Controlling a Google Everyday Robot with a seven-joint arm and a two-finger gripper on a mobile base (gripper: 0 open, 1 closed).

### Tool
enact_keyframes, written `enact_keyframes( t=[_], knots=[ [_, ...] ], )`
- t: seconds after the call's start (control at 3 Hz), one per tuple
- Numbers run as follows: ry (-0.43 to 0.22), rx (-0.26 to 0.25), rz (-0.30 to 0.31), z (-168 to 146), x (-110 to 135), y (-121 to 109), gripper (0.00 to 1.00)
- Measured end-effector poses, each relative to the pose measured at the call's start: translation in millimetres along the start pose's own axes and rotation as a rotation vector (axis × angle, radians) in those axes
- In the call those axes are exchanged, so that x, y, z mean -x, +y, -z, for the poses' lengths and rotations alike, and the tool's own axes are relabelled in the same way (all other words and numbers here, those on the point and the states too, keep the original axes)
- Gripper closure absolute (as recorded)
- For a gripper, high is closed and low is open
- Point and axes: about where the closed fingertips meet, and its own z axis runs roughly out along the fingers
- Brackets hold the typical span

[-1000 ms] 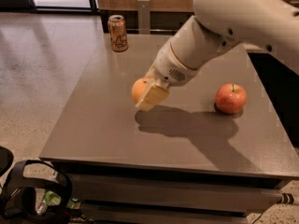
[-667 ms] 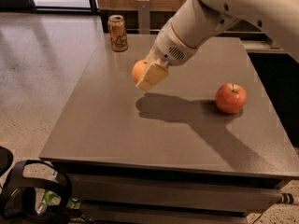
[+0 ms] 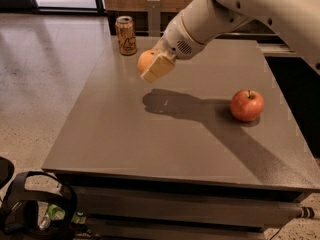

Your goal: Move orange near orange can

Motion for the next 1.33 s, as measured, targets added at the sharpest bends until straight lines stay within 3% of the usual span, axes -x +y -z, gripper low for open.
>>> enact_keyframes(
  t=[0.33,0.67,1.0,1.33],
  knots=[
    [-0.084,-0.097,0.007,-8.1,3.2,-23.5,1.00],
    [-0.117,-0.211,-0.008,-7.2,3.8,-50.8,1.00],
    [-0.117,-0.210,-0.008,-7.2,3.8,-50.8,1.00],
    [-0.092,-0.207,-0.033,-15.9,-1.4,-66.5,1.00]
  ],
)
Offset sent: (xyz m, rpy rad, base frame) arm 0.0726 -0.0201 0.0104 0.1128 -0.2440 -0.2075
